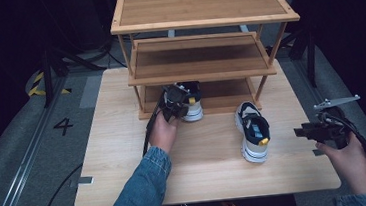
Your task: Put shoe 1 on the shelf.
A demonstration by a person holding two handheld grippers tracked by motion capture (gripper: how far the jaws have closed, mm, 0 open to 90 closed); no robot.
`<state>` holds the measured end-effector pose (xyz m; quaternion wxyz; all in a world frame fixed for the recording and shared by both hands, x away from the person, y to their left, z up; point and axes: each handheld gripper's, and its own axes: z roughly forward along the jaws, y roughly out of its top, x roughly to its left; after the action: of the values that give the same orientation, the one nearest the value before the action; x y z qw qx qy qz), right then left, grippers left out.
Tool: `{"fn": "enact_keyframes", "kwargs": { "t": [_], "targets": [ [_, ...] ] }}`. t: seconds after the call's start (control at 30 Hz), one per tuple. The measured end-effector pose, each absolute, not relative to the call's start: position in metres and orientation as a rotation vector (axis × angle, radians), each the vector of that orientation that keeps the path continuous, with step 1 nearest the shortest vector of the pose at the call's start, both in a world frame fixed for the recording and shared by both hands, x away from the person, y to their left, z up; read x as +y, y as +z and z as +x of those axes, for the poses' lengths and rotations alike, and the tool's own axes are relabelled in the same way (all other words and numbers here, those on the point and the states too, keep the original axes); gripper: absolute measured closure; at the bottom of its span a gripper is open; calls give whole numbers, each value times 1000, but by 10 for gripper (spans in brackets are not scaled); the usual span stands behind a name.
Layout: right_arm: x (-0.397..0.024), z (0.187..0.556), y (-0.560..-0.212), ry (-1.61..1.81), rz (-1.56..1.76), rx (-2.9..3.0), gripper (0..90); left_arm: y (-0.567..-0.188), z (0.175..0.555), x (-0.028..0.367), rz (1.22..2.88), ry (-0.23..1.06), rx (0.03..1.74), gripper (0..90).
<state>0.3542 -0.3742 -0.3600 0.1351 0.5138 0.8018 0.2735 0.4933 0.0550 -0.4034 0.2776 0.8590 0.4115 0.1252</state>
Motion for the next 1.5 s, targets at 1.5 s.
{"fn": "enact_keyframes", "kwargs": {
  "t": [1.5],
  "targets": [
    [-370,356,-365,781,1482,2345,588,-413,487,34,2304,252,1025,597]
  ]
}}
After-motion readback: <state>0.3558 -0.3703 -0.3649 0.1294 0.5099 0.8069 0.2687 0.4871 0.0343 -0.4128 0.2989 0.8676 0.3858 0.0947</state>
